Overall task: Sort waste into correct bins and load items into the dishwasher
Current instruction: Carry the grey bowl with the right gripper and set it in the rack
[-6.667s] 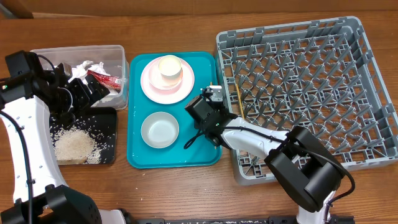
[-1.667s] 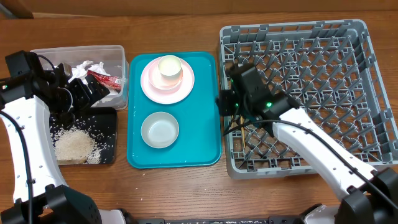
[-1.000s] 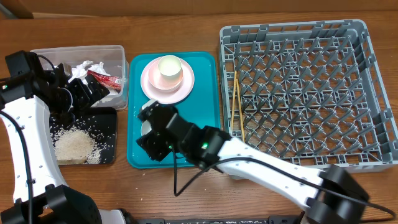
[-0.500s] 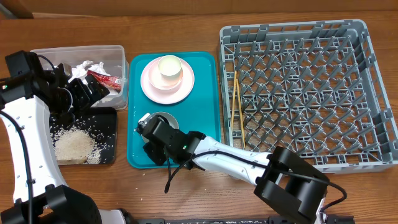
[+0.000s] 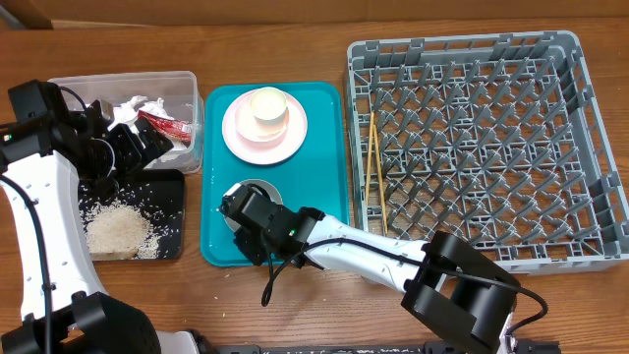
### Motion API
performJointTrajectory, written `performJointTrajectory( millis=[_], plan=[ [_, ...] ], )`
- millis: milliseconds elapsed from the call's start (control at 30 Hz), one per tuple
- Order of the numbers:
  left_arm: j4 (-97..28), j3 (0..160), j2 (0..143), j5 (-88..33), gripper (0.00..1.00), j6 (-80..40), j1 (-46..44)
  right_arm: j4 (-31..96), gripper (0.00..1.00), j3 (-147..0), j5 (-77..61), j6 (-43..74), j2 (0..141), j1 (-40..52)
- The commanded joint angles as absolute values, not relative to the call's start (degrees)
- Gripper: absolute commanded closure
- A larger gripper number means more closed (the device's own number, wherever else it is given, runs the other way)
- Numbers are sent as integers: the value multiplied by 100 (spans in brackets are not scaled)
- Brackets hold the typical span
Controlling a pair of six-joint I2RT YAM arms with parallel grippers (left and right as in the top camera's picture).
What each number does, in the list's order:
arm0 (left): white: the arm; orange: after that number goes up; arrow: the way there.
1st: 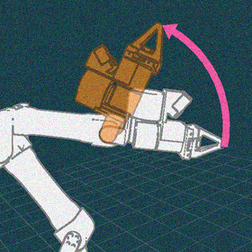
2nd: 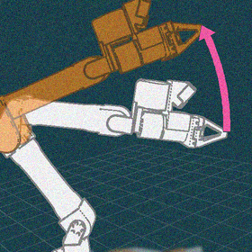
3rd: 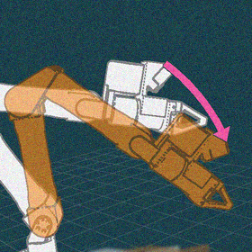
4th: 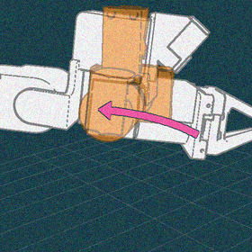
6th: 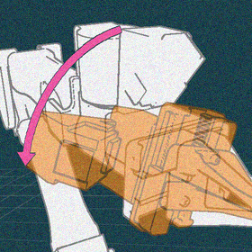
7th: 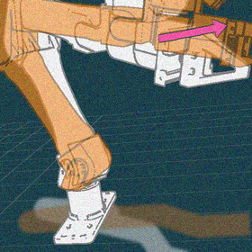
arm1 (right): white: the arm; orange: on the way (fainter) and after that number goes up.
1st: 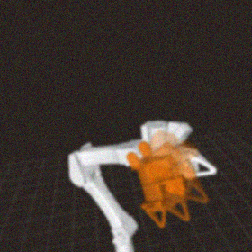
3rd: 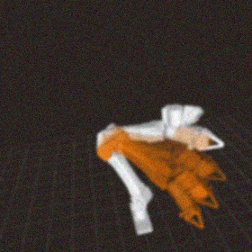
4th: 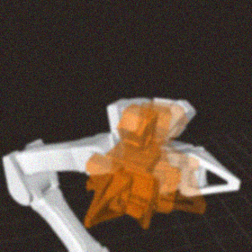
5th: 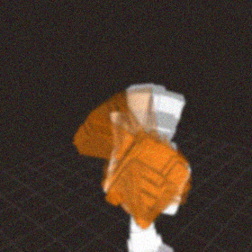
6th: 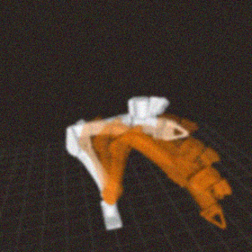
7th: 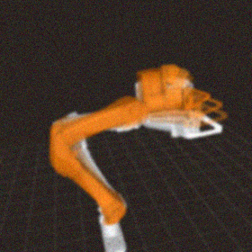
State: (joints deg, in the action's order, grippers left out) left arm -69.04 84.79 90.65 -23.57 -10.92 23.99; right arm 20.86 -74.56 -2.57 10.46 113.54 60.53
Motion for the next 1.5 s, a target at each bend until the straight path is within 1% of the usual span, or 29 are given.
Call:
performJointTrajectory(
  millis=[0,100,200,300,567,733,833,933,1100,1200,1333,1467],
  plan=[
    [-6890,8597,8956,-2338,0,-1028,2375,2091,75,-7500,-217,1041,11380,6073],
    [-6890,8597,8956,-2338,0,-1028,2375,2121,83,-7505,-137,1041,11314,6069],
    [-6890,8597,8956,-2338,0,-1028,2375,2161,87,-7507,89,1039,11218,6069],
    [-6890,8597,8956,-2338,0,-1028,2375,2248,96,-7509,292,1041,11026,6069],
    [-6890,8597,8956,-2338,0,-1028,2375,2471,96,-7509,338,1087,10219,5951],
    [-6890,8597,8956,-2338,0,-1028,2375,2923,96,-7509,276,1986,9290,5509],
    [-6890,8597,8956,-2338,0,-1026,2375,3267,96,-7509,-314,2453,8764,5013],
    [-6890,8597,8956,-2338,0,-1028,2375,3632,96,-7509,-1422,2775,8291,4294],
    [-6890,8597,8956,-2338,0,-1028,2375,4115,96,-7507,-3977,3033,7813,2735],
    [-6890,8597,8956,-2338,0,-1028,2375,4480,96,-7494,-5127,3116,7791,1863],
    [-6890,8597,8956,-2338,0,-1028,2375,4880,96,-7218,-5664,3111,7789,1017],
    [-6893,8597,8956,-2338,0,-1028,2375,4906,96,-6759,-6112,3111,7789,567]
  ],
)
